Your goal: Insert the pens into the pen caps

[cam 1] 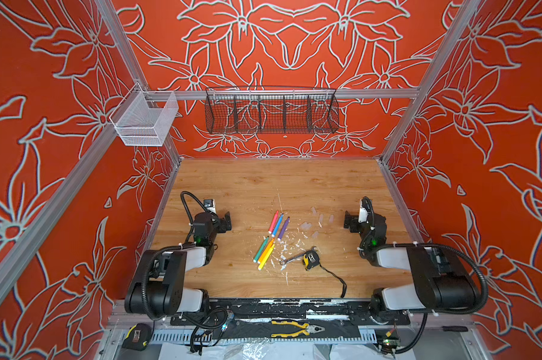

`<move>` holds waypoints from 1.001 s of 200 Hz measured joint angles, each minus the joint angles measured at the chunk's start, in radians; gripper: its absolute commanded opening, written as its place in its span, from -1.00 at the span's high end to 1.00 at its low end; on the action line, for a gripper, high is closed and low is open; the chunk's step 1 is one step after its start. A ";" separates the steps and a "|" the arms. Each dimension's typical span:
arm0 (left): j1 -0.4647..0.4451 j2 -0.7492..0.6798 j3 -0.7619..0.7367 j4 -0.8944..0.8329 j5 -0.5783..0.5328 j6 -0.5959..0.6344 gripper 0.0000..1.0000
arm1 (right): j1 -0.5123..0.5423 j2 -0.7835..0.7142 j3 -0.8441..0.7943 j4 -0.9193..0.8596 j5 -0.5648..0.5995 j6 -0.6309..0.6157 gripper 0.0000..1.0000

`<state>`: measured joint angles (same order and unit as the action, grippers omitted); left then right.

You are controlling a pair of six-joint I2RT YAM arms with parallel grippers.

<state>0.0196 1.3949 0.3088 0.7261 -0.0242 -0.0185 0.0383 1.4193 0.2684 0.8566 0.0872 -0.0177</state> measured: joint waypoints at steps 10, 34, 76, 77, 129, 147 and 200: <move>0.000 0.000 0.000 0.000 0.000 0.000 -0.94 | -0.002 0.000 0.000 0.000 -0.006 0.000 -0.95; 0.000 0.000 0.000 0.000 0.000 0.000 -0.94 | -0.011 0.000 0.000 -0.002 -0.024 0.002 -0.95; 0.000 0.000 0.000 0.000 0.000 0.000 -0.94 | -0.018 0.000 0.000 -0.003 -0.044 0.003 -0.95; 0.000 0.000 0.000 0.000 0.000 0.000 -0.94 | -0.018 0.000 0.000 -0.003 -0.044 0.003 -0.95; 0.000 0.000 0.000 0.000 0.000 0.000 -0.94 | -0.020 -0.025 0.000 -0.016 -0.049 0.007 -0.95; 0.000 0.000 0.000 0.001 0.000 0.000 -0.94 | -0.020 -0.061 0.000 -0.013 -0.049 0.010 -0.95; 0.000 -0.032 0.001 -0.036 -0.006 0.000 -0.94 | -0.020 -0.121 0.000 -0.051 -0.040 0.022 -0.95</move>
<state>0.0196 1.3628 0.3096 0.6903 -0.0307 -0.0189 0.0185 1.2984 0.2680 0.8055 0.0467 0.0044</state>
